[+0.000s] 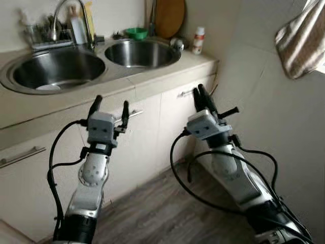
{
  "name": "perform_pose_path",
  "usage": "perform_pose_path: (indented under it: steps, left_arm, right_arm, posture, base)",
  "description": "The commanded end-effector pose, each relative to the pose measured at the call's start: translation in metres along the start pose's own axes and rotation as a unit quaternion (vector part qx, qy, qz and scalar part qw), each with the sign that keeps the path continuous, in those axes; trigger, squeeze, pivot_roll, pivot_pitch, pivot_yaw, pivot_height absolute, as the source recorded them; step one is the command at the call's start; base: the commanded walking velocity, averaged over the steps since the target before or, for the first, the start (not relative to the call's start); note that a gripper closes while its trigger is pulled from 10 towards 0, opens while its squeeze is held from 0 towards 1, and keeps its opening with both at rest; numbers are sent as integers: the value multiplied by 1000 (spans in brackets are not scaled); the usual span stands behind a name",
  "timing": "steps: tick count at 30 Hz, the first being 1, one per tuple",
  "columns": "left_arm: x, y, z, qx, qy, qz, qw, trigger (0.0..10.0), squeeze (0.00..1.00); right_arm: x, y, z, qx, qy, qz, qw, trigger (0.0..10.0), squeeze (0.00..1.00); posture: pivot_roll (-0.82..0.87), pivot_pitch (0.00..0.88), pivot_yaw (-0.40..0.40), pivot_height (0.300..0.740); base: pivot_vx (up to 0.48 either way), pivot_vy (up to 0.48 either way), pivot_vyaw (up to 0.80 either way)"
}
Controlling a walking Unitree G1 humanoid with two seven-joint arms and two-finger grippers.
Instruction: Kitchen organization
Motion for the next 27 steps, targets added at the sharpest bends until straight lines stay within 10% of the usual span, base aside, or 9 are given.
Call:
perform_pose_path:
  steps: [1, 20, 27]
  left_arm:
    - [-2, 3, -12, 7, -14, -5, 1000, 10000, 0]
    - [-6, 10, -17, 8, -22, -6, 1000, 10000, 0]
    - [-7, 14, -18, 7, -26, -10, 1000, 10000, 0]
  right_arm:
    - [2, -7, 0, 1, 3, 12, 1000, 10000, 0]
    - [-30, 3, -29, -44, -57, -9, 997, 10000, 0]
    - [-42, -5, -31, -143, -62, 30, 987, 10000, 0]
  posture:
    - [48, 0, -24, 740]
    - [50, 0, -22, 740]
    - [63, 0, -29, 740]
  base:
    - [431, 0, 800]
    - [434, 0, 272]
    - [434, 0, 0]
Point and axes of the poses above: a point about 5 cm out from each wrist's last joint towards the gripper, its own x axis pointing back from the gripper into the wrist, its own y axis along the axis of the wrist's last joint, z = x × y, the point moved 1 cm from there along -x, pointing out of the wrist towards the gripper, and after that the axes turned 14 degrees about x, right-handed, at the moved point
